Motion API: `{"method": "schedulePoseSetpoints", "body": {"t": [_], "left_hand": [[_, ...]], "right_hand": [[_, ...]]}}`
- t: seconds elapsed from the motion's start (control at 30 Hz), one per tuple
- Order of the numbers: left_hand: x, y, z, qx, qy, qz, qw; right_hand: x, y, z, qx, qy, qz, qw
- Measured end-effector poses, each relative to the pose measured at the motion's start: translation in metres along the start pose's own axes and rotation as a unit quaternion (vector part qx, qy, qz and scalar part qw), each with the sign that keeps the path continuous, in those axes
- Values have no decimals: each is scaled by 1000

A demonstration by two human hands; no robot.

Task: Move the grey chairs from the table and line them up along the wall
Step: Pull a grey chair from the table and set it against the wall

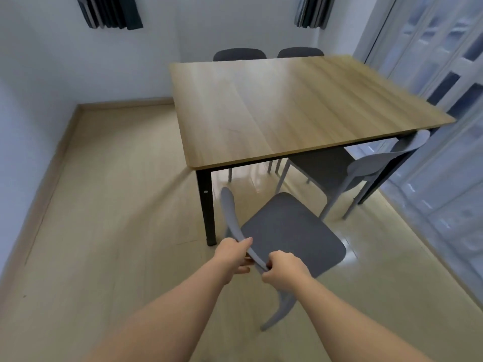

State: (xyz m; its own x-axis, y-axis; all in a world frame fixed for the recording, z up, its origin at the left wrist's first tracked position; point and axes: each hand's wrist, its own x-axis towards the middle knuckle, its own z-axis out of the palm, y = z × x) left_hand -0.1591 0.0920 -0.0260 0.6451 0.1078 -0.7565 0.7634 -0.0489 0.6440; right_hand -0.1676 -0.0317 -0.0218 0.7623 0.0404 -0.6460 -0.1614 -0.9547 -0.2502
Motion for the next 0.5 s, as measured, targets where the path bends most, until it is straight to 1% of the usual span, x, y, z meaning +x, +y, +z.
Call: {"method": "schedulePoseSetpoints", "body": {"t": [0.07,0.1,0.13,0.27,0.37,0.43,0.5], "left_hand": [[3,-3,0,128,33,32,991],[5,-4,1,160,49,41,985],[6,-4,2,166,55,39,984],[4,-4,12,116,37,-1,993],[7,-2,14,120,35,-13,992],[5,-2,15,107,43,-20,993],[2,-4,17,82,53,-29,995]], "right_hand": [[-3,0,-1,67,-37,14,997],[-5,0,-2,92,-38,21,995],[-7,-1,-3,112,-33,31,993],[-7,2,-3,128,-25,47,990],[0,8,-2,149,-41,29,988],[5,14,-1,176,-32,27,984],[7,21,3,241,-16,35,970]]}}
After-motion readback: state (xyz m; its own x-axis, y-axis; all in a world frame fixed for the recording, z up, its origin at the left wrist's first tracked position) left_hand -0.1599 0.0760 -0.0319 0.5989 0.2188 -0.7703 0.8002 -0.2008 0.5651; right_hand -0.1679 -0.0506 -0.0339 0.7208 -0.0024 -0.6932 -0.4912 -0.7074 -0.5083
